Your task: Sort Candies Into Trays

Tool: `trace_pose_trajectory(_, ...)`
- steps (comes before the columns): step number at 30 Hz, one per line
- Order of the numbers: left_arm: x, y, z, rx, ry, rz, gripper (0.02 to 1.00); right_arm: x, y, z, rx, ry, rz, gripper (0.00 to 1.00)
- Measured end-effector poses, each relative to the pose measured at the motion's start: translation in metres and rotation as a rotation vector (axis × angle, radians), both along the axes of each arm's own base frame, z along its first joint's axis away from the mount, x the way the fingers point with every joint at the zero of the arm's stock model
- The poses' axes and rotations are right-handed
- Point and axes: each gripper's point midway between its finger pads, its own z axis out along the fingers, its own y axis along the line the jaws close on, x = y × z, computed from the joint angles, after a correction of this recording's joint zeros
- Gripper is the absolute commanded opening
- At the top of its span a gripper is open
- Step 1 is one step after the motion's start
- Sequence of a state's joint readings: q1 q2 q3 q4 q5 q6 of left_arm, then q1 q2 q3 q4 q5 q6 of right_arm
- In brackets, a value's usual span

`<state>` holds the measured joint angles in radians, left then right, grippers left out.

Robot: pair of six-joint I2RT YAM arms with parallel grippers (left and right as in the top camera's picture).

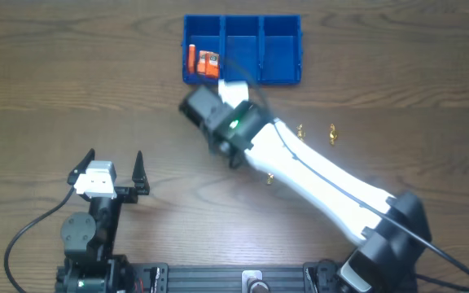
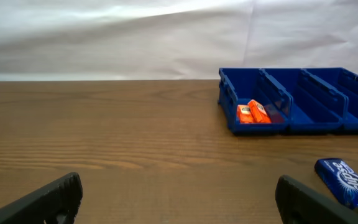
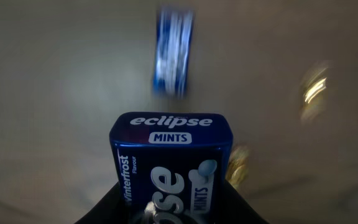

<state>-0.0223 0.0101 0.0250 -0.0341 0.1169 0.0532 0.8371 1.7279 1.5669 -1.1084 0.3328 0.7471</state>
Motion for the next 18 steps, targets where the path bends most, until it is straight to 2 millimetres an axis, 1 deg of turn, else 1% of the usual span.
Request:
trace_pose_trajectory(2,0.0,0.0,0.0,0.0,0.0,0.0,0.998,0.03,-0.002,0.047,0.014,-0.136,-0.011,0.036)
trace_pose_trajectory(4,0.0,0.0,0.0,0.0,0.0,0.0,0.996,0.057,-0.006,0.08,0.014,-0.227,-0.02,0.036)
trace_pose_trajectory(5,0.0,0.0,0.0,0.0,0.001,0.0,0.998,0.073,-0.008,0.093,0.014,-0.266,-0.03,0.036)
trace_pose_trajectory(6,0.0,0.0,0.0,0.0,0.001,0.0,0.996,0.094,-0.013,0.105,0.016,-0.312,-0.049,0.036)
trace_pose_trajectory(8,0.0,0.0,0.0,0.0,0.0,0.0,0.998,0.129,-0.02,0.112,0.014,-0.363,-0.071,0.036)
trace_pose_trajectory(9,0.0,0.0,0.0,0.0,0.001,0.0,0.998,0.148,-0.023,0.112,0.014,-0.384,-0.074,0.034)
trace_pose_trajectory(10,0.0,0.0,0.0,0.0,0.0,0.0,0.998,0.162,-0.024,0.109,0.015,-0.395,-0.067,0.034)
trace_pose_trajectory(11,0.0,0.0,0.0,0.0,0.0,0.0,0.998,0.181,-0.024,0.103,0.022,-0.405,-0.058,0.034)
trace_pose_trajectory(12,0.0,0.0,0.0,0.0,0.0,0.0,0.998,0.197,-0.024,0.093,0.029,-0.403,-0.047,0.036)
trace_pose_trajectory(13,0.0,0.0,0.0,0.0,0.0,0.0,0.998,0.209,-0.022,0.084,0.039,-0.397,-0.036,0.034)
trace_pose_trajectory(14,0.0,0.0,0.0,0.0,0.001,0.0,0.996,0.222,-0.02,0.065,0.047,-0.372,-0.019,0.034)
trace_pose_trajectory(15,0.0,0.0,0.0,0.0,0.0,0.0,0.998,0.231,-0.019,0.046,0.056,-0.347,-0.005,0.034)
trace_pose_trajectory(17,0.0,0.0,0.0,0.0,0.0,0.0,0.998,0.241,-0.019,0.013,0.06,-0.293,0.009,0.036)
trace_pose_trajectory(18,0.0,0.0,0.0,0.0,0.0,0.0,0.998,0.243,-0.018,0.001,0.061,-0.273,0.015,0.034)
